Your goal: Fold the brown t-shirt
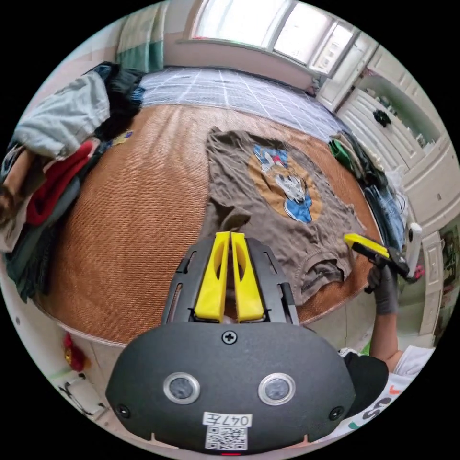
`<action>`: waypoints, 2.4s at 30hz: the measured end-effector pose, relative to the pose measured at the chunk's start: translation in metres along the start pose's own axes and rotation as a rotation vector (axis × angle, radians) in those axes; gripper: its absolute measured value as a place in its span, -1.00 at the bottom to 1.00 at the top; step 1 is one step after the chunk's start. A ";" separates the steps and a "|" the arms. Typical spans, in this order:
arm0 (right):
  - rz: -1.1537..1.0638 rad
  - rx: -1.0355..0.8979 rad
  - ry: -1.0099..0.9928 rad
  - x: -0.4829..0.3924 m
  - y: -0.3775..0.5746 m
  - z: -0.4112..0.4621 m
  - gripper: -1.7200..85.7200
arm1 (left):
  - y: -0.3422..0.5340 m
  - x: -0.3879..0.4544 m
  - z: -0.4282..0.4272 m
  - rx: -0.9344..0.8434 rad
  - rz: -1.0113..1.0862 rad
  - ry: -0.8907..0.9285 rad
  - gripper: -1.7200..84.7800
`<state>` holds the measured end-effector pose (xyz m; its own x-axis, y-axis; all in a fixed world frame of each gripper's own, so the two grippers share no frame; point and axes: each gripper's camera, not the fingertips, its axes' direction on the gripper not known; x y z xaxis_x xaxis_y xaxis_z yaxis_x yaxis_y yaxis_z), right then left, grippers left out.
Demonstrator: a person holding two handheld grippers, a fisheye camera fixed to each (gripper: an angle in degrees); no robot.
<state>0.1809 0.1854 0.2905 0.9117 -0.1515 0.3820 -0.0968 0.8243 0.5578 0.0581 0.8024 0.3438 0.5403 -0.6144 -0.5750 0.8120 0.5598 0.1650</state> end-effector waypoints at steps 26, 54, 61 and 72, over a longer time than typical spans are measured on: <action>-0.006 -0.019 -0.046 0.049 -0.313 0.133 -0.88 | -0.025 0.020 0.083 -0.098 0.118 0.077 -0.96; -0.895 -0.293 -0.179 -0.213 -0.394 0.193 -0.95 | -0.037 0.062 0.172 -0.116 0.155 0.037 -0.97; -0.615 -0.107 -0.064 -0.149 -0.452 0.153 -0.97 | -0.040 0.070 0.186 -0.120 0.163 0.032 -0.97; -0.297 -0.032 0.003 -0.138 -0.506 0.160 -0.88 | -0.045 0.075 0.204 -0.120 0.157 0.033 -0.97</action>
<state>0.0401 -0.2979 0.0731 0.8994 -0.3871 0.2031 0.1870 0.7606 0.6217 0.1070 0.6172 0.4570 0.6494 -0.4964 -0.5760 0.6850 0.7109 0.1596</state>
